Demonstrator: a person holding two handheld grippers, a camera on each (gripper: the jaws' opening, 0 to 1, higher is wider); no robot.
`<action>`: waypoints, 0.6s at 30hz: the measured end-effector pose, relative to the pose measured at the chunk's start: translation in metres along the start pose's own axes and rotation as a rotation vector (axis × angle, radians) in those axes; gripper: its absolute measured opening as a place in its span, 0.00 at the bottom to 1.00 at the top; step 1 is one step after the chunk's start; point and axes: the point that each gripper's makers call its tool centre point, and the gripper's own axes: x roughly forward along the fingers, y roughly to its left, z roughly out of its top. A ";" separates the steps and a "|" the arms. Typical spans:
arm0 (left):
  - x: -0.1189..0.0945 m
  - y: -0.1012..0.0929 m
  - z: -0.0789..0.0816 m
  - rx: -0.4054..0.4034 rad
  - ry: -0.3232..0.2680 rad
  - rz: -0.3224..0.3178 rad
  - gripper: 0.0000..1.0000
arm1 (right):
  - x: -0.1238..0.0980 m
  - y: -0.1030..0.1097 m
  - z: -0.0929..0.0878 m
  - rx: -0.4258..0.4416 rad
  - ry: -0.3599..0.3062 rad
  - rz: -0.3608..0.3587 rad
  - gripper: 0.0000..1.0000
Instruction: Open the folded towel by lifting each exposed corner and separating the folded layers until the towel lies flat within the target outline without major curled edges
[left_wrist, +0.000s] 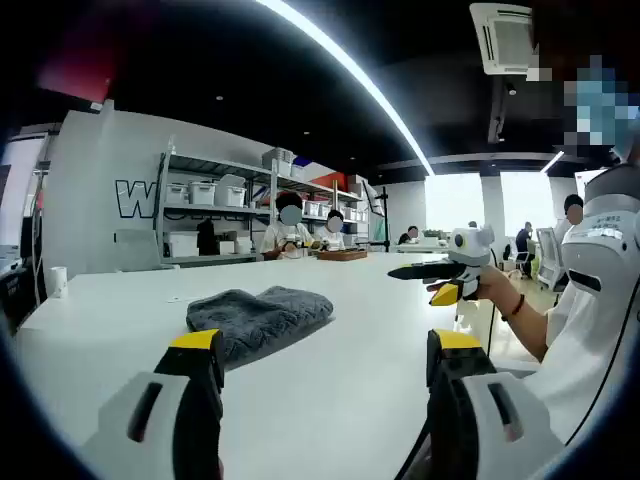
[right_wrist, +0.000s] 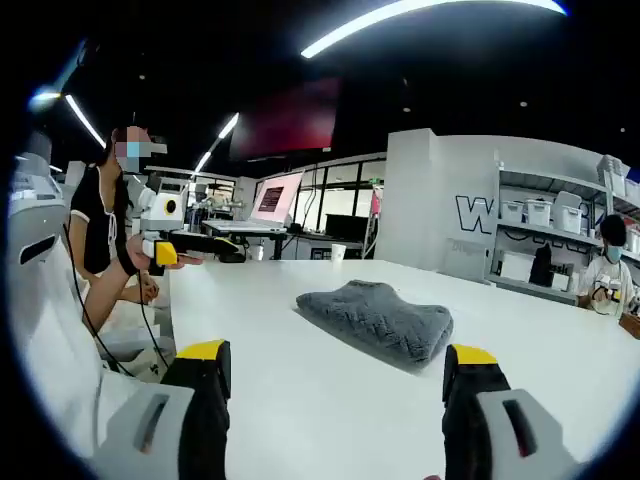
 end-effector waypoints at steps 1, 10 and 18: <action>0.000 0.000 0.000 -0.001 0.000 0.000 0.82 | 0.000 0.000 0.000 -0.001 0.000 -0.001 0.87; 0.000 0.000 0.002 0.002 -0.009 0.004 0.82 | 0.002 0.002 -0.003 -0.002 0.010 0.009 0.85; 0.000 0.000 0.001 -0.001 -0.004 0.001 0.82 | 0.001 0.002 -0.003 -0.003 0.009 0.008 0.84</action>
